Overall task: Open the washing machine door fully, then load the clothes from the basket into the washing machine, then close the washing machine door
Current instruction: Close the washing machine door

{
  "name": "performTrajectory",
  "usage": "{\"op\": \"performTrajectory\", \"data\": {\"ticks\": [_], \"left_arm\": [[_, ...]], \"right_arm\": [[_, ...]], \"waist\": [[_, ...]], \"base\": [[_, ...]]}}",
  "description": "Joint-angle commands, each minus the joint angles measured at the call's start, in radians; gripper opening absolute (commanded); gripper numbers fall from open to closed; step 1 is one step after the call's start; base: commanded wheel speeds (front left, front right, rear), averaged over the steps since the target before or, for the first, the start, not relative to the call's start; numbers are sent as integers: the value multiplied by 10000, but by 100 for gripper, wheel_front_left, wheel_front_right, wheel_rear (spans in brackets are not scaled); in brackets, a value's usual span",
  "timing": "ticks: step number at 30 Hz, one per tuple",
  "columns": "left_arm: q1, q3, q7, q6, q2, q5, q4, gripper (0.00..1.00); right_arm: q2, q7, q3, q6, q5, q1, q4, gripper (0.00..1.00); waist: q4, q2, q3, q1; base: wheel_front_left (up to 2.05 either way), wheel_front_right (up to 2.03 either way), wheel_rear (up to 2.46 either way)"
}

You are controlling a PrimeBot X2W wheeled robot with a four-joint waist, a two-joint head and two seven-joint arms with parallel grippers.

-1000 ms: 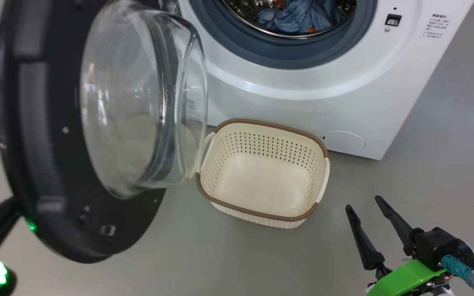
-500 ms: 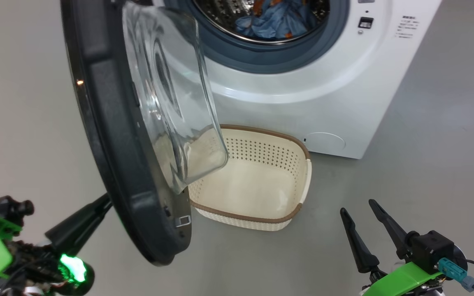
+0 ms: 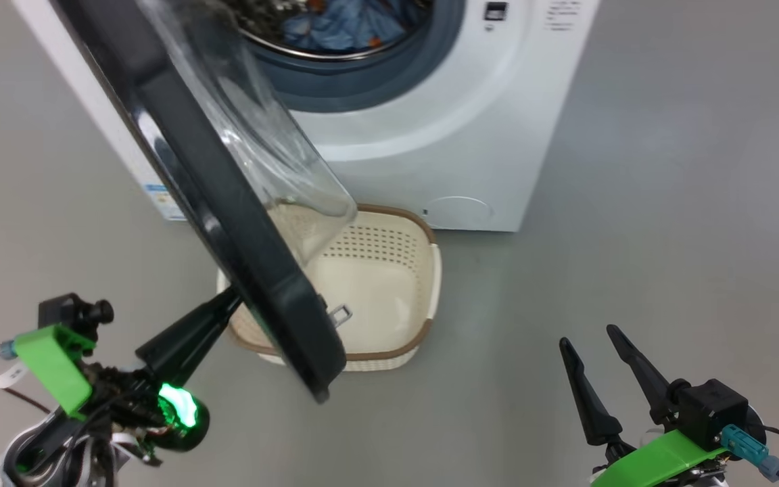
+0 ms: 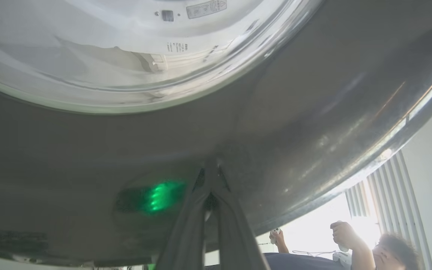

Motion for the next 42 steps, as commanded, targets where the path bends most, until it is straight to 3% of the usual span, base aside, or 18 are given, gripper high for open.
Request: {"op": "performTrajectory", "data": {"ticks": [1, 11, 21, 31, 42], "left_arm": [[-468, 118, -109, -138, 98, -164, -143, 0], [-1758, -586, -1361, -433, 95, -585, 762, 0], [-3134, -446, -2330, -501, 94, -299, 1671, 0], [-3507, -194, -2654, -505, 93, -45, 1913, 0], [-2764, -25, -2901, -505, 93, 0, 1728, 0]], "right_arm": [[44, -139, 198, 16, 7, -347, -189, 100], [202, -329, 240, 16, 48, -587, -3, 100], [311, -461, 313, 16, 47, -805, 101, 100], [417, -534, 248, 16, 34, -912, 248, 100], [383, -554, 257, 16, 74, -889, 406, 100]], "waist": [[-733, 0, 267, 0], [-1892, 0, 645, 0], [-2614, 0, 1037, 0], [-2630, 0, 1090, 0], [-2020, 0, 413, 0]], "base": [[0, 0, 0], [0, 0, 0], [0, 0, 0], [0, 0, 0], [0, 0, 0]]}}
